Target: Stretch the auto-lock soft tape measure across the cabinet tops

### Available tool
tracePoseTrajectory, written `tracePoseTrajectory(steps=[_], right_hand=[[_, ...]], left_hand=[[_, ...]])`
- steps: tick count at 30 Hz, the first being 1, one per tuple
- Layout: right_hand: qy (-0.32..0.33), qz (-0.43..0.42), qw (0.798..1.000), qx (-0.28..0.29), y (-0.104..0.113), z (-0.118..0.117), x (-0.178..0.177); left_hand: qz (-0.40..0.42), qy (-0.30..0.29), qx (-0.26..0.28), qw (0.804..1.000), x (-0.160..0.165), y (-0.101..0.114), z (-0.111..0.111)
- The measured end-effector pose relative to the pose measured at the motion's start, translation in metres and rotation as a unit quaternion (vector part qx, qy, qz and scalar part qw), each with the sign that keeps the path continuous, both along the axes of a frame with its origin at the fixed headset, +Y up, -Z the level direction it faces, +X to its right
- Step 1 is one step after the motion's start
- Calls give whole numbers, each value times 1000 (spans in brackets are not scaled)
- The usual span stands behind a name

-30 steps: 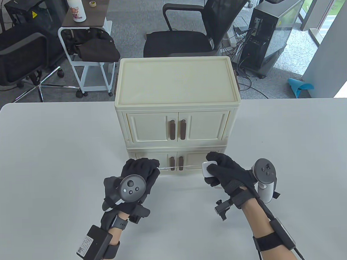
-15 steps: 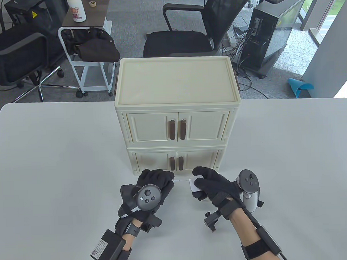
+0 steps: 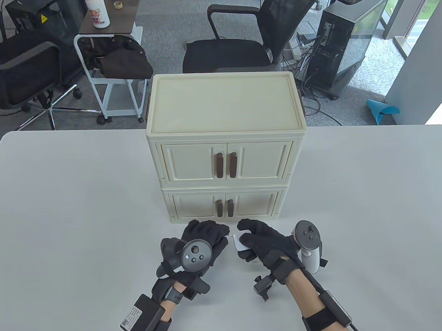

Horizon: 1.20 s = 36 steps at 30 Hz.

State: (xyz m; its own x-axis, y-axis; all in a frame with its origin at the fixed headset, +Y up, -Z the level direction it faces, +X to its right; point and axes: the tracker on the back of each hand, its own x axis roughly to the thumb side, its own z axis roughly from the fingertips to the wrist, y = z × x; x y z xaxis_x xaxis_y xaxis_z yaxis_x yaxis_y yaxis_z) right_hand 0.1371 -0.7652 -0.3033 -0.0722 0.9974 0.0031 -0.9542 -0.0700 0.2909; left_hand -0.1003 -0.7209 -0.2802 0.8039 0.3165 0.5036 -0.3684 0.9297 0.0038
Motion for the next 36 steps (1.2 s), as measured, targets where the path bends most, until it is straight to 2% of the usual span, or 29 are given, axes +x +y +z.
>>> tracePoseTrajectory(steps=[8,16,18,21,25,30,36], right_hand=[[11,5,1000,-4,-3,2,-6],[82,17,996,4,6,6,-11],[91,45,995,-5,12,8,-13],[81,136,987,-11,23,11,-17],[56,255,965,-22,30,8,-25],[71,343,933,-77,16,-2,-39],[44,380,919,-97,3,-15,-48]], left_hand=[[-10,-6,-1,1000,3,-4,3],[-23,22,-22,999,-12,-2,1],[-5,35,-28,999,-21,-2,-1],[30,55,-39,997,-35,-3,-3],[42,74,-45,995,-50,-5,-5],[36,89,-52,994,-63,-10,-5],[39,89,-61,993,-72,-12,-5]])
